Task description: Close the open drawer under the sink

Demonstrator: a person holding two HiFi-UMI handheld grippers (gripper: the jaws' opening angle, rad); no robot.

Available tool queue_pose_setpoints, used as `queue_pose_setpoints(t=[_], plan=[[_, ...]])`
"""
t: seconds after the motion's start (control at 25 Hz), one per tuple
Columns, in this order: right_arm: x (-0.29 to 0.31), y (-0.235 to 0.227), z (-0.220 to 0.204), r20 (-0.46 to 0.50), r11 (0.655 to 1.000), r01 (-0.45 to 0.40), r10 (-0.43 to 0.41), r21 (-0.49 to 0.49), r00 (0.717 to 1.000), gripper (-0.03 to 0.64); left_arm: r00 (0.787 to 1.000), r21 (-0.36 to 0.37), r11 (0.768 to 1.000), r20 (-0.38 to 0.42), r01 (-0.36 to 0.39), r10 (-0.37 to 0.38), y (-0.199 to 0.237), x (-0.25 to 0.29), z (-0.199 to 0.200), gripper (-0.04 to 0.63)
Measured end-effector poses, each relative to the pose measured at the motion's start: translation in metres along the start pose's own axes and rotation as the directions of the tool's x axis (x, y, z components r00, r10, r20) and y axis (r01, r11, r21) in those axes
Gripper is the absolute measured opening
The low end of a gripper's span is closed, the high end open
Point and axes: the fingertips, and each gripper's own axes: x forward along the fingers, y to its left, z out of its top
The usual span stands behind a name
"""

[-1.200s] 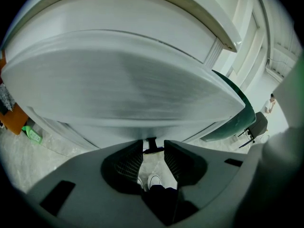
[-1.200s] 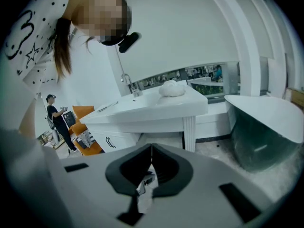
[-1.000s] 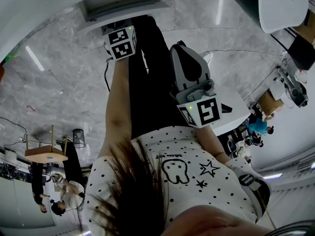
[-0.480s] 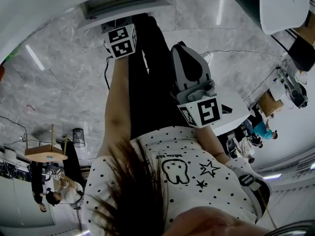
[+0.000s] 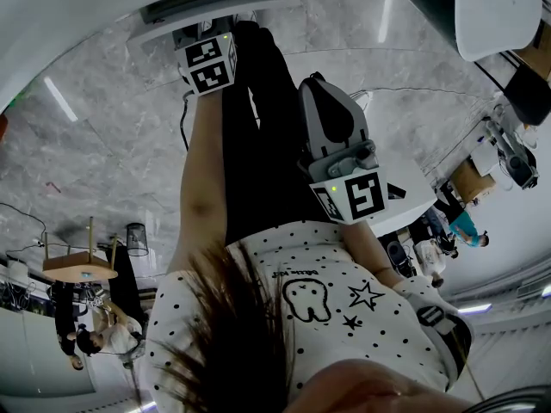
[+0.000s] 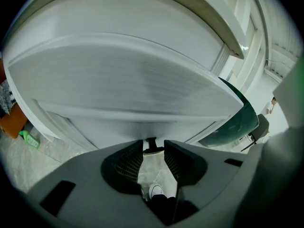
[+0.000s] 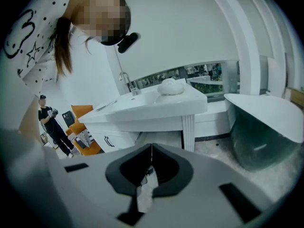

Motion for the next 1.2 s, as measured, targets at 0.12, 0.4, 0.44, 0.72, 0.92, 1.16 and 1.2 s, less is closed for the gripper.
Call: queue_pose_setpoints(t=[0.12,0.4,0.44,0.72,0.92,1.16,1.2], plan=[[-0.0004,-0.0009,0.0002,0.000,1.000,0.003,-0.003,0.001,1.000,0.015,1.000,0.000,1.000,0.002,-0.003,0.003,0.0004,-0.0001,0.0013,0.141],[-0.0027,-0.0012,0.0007,0.000,1.000,0.006,-0.006,0.003,1.000,0.015,1.000,0.000,1.000,0.011,-0.004,0.004,-0.0007,-0.0012,0.0043,0.141],[-0.0029,-0.0011,0.0007,0.000,1.000,0.006,-0.006,0.003,1.000,0.015,1.000,0.000,1.000,0.012,-0.004,0.004,-0.0005,-0.0015,0.0044,0.141],[-0.0015,-0.0043,0.0014,0.000,1.000,0.011,-0.011,0.007,1.000,0.015,1.000,0.000,1.000,0.014,-0.006,0.006,-0.0006,0.0016,0.0063,0.141],[0.0014,-0.0039,-0.0003,-0.003,1.000,0.014,-0.014,0.008,1.000,0.015,1.000,-0.004,1.000,0.018,-0.006,0.006,0.0017,0.0039,0.0065,0.141],[0.0021,-0.0046,-0.0022,-0.005,1.000,0.020,-0.020,0.010,1.000,0.015,1.000,-0.007,1.000,0.017,-0.006,0.006,0.0025,0.0054,0.0066,0.141],[0.0021,-0.0044,-0.0023,-0.005,1.000,0.020,-0.020,0.010,1.000,0.015,1.000,-0.007,1.000,0.017,-0.006,0.006,0.0026,0.0055,0.0071,0.141]])
